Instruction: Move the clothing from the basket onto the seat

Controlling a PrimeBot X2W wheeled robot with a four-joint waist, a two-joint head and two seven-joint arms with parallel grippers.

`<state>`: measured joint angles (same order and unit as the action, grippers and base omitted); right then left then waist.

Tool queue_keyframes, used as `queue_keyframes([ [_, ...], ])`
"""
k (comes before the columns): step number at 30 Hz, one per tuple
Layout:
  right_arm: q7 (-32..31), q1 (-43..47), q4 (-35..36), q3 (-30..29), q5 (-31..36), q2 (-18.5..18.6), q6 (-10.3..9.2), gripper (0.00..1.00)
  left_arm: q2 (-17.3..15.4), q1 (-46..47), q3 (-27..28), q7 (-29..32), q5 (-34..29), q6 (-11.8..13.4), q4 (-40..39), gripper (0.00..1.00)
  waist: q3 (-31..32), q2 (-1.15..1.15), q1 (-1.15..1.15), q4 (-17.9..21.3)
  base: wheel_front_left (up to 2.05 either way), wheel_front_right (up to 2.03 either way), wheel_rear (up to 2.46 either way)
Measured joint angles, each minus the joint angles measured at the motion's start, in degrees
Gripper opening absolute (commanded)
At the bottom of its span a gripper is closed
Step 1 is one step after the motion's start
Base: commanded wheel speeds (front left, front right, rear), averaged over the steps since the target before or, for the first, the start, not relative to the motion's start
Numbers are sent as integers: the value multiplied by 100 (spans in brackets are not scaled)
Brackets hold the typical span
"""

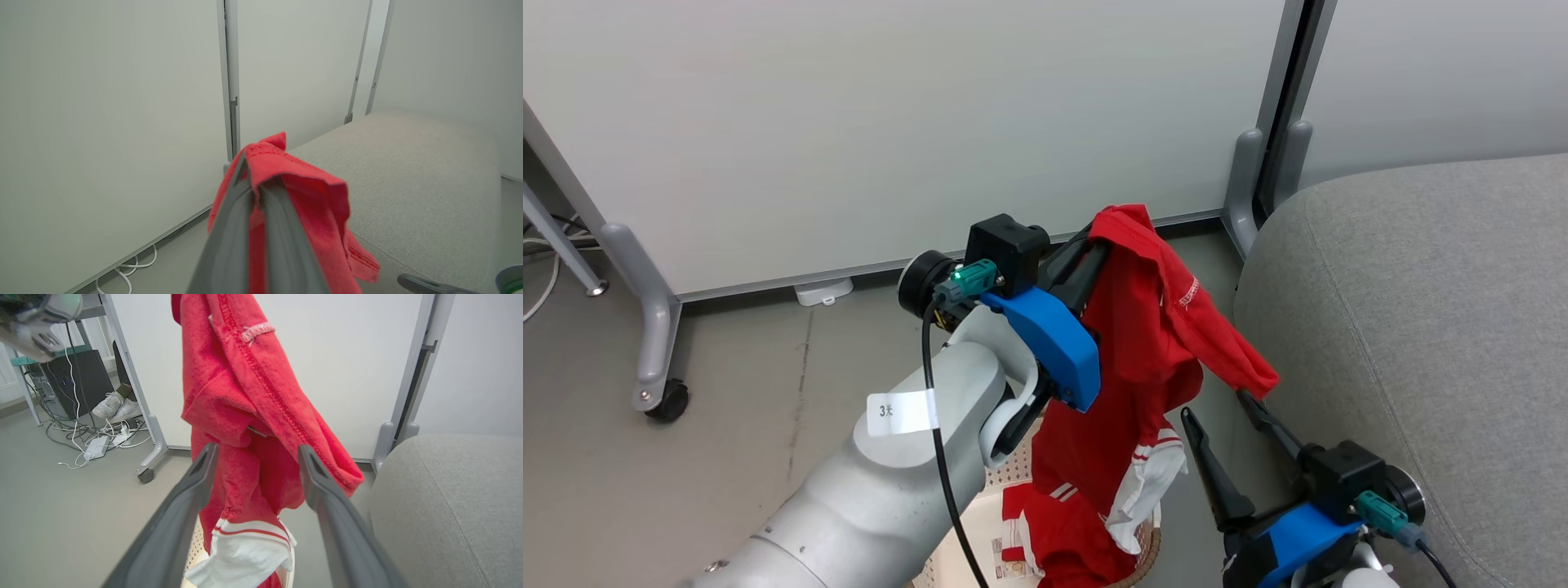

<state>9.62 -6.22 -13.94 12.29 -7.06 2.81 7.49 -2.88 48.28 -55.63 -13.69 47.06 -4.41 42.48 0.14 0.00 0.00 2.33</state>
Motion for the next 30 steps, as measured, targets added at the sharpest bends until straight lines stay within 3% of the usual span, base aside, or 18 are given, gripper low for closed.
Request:
queue_keyframes([
  [7, -230, -251, -246, 242, -9, -1, 0, 100, -1, 0, -235, -30, 162, 38, -13, 0, -12, 0, 0, -12, 0, 0, 0],
  [14, -272, -833, -956, 463, -269, 0, 0, 100, 1, 12, -468, -55, 353, 90, -107, 0, -29, 0, 0, -68, 0, 0, 0],
  [24, -69, -1629, -2036, 1361, -1499, 0, 0, 100, -1, 103, -795, -100, 571, 158, -169, 0, -68, 0, 0, -187, 0, 0, 0],
  [30, 49, -2008, -2626, 1726, -1811, -1, 0, 100, -1, 189, -910, -104, 694, 192, -175, 0, -115, 0, 0, -234, 0, 0, 0],
])
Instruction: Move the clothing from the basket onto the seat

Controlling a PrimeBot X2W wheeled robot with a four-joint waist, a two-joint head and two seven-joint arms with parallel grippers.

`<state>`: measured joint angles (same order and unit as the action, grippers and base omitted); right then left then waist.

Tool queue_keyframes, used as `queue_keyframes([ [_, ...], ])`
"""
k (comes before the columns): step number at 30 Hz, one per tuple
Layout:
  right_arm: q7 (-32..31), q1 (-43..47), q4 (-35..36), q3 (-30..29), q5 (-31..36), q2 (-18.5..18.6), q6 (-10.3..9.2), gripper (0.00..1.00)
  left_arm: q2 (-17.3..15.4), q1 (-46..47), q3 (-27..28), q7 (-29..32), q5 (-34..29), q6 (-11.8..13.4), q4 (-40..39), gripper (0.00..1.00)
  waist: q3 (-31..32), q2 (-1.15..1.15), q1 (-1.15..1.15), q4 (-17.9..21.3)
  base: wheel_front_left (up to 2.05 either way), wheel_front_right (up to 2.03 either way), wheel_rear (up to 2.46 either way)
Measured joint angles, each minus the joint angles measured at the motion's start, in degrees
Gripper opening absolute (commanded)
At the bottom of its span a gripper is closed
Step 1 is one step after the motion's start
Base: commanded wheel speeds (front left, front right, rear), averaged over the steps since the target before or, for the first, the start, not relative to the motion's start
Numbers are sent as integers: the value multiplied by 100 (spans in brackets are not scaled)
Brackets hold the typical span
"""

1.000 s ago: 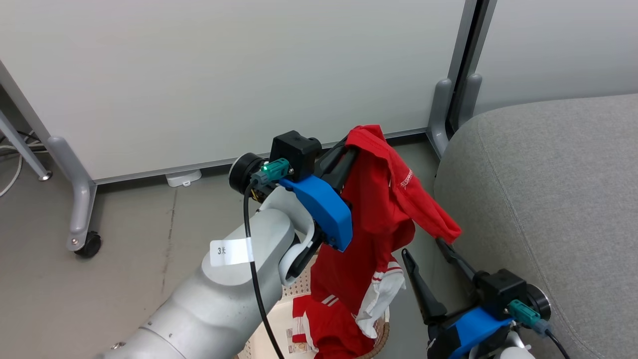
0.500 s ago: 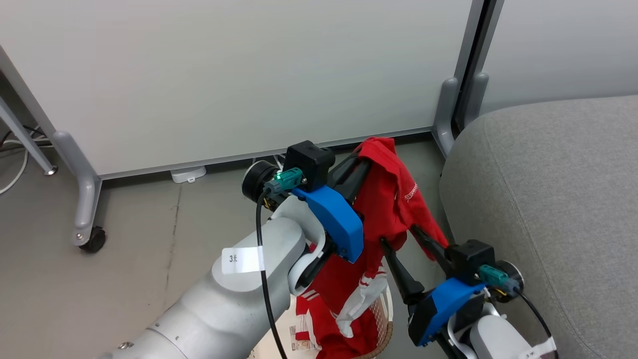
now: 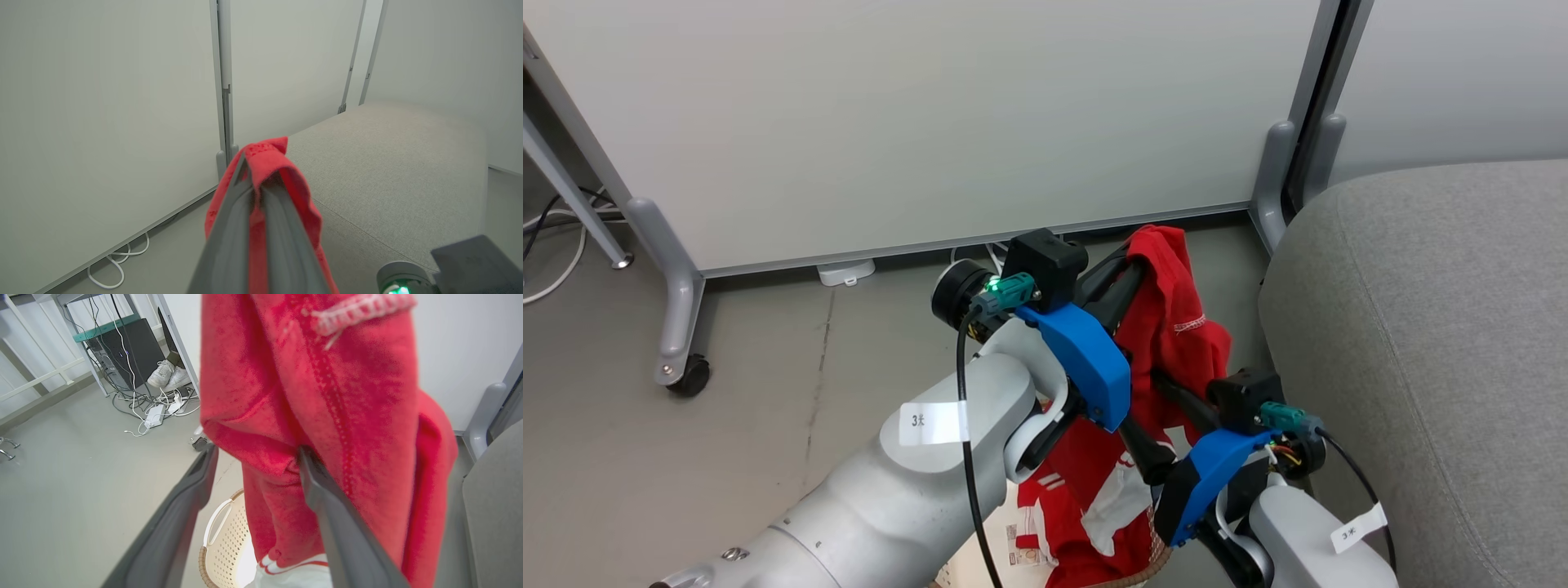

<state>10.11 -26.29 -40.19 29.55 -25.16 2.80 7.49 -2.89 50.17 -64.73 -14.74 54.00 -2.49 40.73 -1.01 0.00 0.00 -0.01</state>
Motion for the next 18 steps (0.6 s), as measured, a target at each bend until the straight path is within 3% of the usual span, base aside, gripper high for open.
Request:
queue_keyframes([
  [10, 370, -638, -912, 112, -464, 4, 0, 100, -1, 135, -223, -8, 165, 52, -111, 0, -63, 0, 0, -150, 0, 0, 0],
  [18, 483, -1087, -1496, -118, -272, 4, 0, 100, -1, 168, -392, -16, 341, 97, -220, 0, -74, 0, 0, -205, 0, 0, 0],
])
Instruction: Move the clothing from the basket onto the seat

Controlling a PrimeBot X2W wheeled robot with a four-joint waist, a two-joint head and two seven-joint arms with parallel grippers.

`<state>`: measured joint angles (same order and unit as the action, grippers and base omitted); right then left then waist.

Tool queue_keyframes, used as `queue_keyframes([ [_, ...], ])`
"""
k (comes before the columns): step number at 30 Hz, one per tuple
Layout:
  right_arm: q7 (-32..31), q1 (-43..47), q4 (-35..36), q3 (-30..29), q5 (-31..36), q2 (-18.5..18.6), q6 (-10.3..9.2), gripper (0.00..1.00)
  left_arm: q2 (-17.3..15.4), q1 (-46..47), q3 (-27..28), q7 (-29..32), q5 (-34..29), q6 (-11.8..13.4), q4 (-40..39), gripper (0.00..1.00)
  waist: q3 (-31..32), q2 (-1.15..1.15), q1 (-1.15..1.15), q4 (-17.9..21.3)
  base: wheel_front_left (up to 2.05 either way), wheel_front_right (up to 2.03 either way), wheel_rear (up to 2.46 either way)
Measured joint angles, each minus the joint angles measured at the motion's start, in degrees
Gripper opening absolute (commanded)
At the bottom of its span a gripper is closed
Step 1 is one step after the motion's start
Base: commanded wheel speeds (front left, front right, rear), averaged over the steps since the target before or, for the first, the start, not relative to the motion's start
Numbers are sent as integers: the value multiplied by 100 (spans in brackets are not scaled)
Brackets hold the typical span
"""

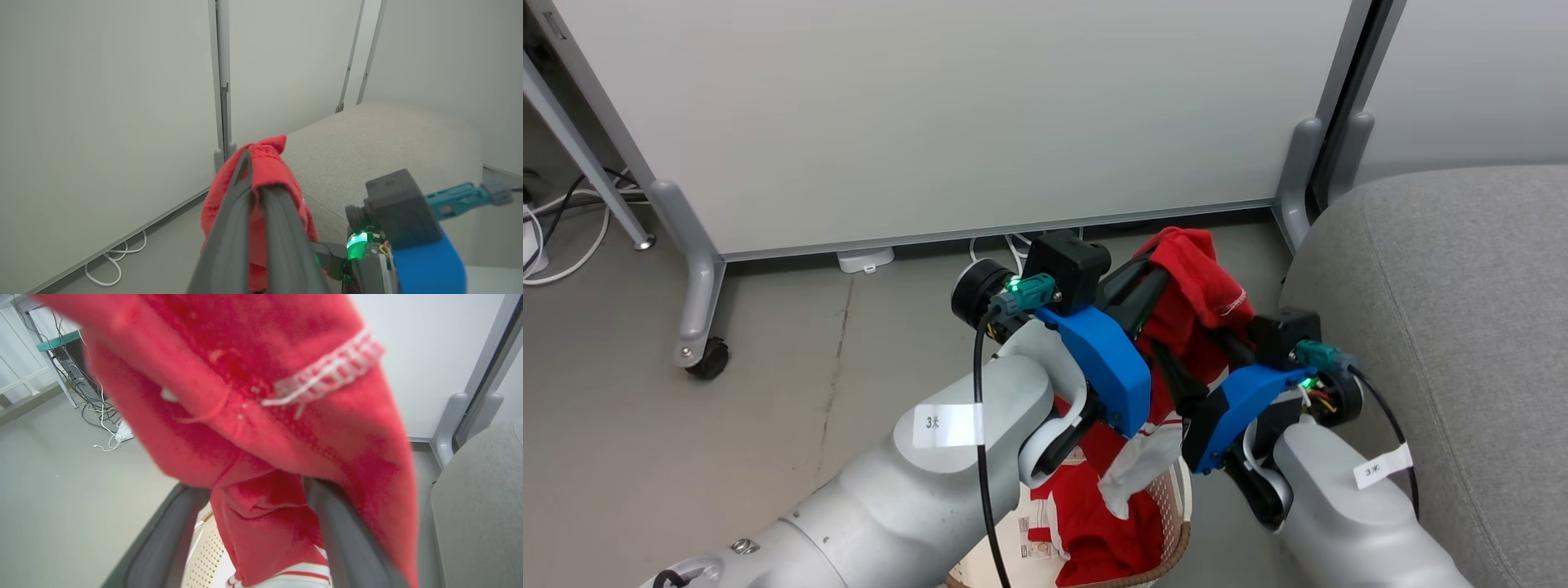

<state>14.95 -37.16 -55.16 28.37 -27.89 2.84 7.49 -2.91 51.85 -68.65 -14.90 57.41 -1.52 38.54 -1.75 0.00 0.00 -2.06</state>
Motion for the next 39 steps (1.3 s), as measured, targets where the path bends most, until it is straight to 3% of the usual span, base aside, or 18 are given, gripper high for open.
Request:
queue_keyframes([
  [8, 3, -37, 396, -557, 567, 0, 0, 100, 1, 63, -113, -8, 110, 49, -81, 0, -30, 0, 0, -27, 0, 0, 0],
  [9, 3, -9, 447, -593, 601, 0, 0, 80, 2, 70, -124, -8, 111, 49, -80, 0, -33, 0, 0, -27, 0, 0, 0],
  [11, 4, 31, 533, -649, 683, 0, 0, 14, 1, 82, -133, -8, 127, 49, -57, 0, -38, 0, 0, -22, 0, 0, 0],
  [12, 4, 50, 564, -667, 714, 0, 0, 0, 1, 88, -133, -8, 131, 49, -53, 0, -39, 0, 0, -19, 0, 0, 0],
  [39, 5, 265, 760, -491, 713, 0, 0, 0, 2, 36, 43, -9, -52, 65, 125, 0, 70, 0, 1, 110, 0, 0, 0],
])
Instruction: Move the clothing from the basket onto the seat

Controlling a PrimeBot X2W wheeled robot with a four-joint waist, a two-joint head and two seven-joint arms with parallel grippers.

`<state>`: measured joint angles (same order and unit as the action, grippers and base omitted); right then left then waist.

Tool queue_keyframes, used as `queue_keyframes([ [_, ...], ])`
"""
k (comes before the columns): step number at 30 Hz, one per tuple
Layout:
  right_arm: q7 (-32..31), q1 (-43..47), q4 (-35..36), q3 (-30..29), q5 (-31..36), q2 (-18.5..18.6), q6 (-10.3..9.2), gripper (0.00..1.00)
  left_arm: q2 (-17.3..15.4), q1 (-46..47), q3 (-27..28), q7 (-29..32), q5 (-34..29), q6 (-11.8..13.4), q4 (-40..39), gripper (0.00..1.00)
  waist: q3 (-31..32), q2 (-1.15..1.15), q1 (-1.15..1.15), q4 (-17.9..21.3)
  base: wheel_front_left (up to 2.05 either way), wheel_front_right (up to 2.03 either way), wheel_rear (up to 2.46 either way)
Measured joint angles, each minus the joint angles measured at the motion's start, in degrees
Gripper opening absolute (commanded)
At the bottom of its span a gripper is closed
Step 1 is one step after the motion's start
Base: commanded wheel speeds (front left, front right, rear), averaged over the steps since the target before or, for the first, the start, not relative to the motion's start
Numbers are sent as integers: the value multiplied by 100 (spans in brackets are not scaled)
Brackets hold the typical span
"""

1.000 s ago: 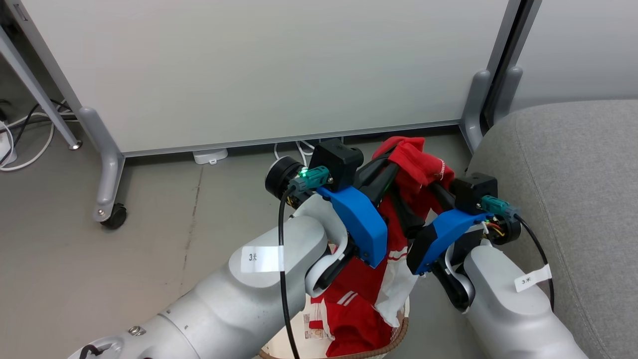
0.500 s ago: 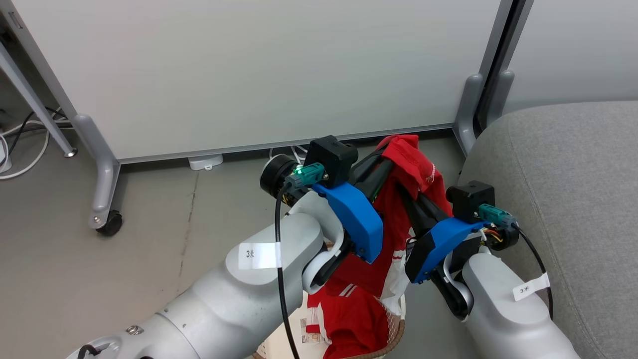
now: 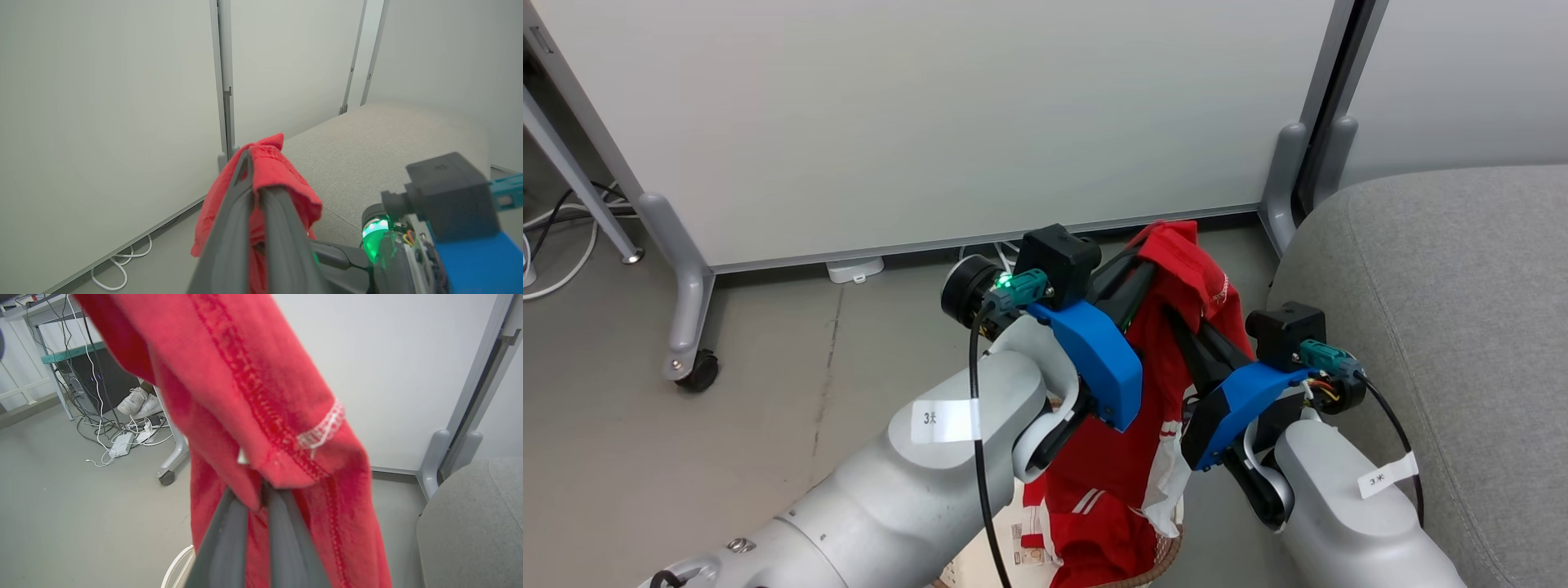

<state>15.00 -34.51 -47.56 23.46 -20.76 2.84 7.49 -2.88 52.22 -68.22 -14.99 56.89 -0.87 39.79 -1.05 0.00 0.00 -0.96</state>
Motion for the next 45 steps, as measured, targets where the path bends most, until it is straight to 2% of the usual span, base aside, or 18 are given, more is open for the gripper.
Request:
queue_keyframes([
  [1, 0, 2, 8, 8, -4, 0, 0, 0, 0, -28, 5, 1, 10, -11, 22, 0, 2, 0, 0, 5, 0, 0, 0],
  [2, 0, 5, 12, 12, -8, 0, 0, 0, 0, -42, 5, 0, 4, -9, 36, 15, 2, 0, 0, 8, 0, 0, 0],
  [4, 0, 12, 46, 18, -9, 0, 0, 0, -1, -43, 66, 0, -75, 1, 43, 94, -5, 0, 0, 18, 0, 0, 0],
  [5, 0, 12, 66, 18, -8, 0, 0, 0, 0, -55, 108, 0, -131, 0, 46, 100, -9, 0, 0, 24, 0, 0, 0],
  [9, -1, 71, 212, 11, 21, 0, 0, 0, -31, -338, 455, 0, -422, -1, 41, 100, -36, 0, 0, 51, 0, 0, 0],
  [19, -1, 255, 686, -99, 300, 0, 0, 0, -485, -1630, 1742, -1, -1471, -25, -598, 100, -145, 0, 0, 184, 0, 0, 0],
  [28, -1, 394, 1000, -143, 417, 0, 0, 0, -803, -2845, 2861, 0, -2434, -398, -1334, 100, -130, 0, 0, 326, 0, 0, 0],
  [40, -1, 634, 1185, -188, 641, 0, 0, 0, -694, -4185, 4276, -1, -3308, -598, -2082, 100, -65, 0, 0, 385, 0, 0, 0],
  [45, -1, 695, 1192, -199, 654, 0, 0, 0, -582, -4457, 4659, -1, -3552, -624, -2227, 100, -42, 0, 0, 397, 0, 0, 0],
])
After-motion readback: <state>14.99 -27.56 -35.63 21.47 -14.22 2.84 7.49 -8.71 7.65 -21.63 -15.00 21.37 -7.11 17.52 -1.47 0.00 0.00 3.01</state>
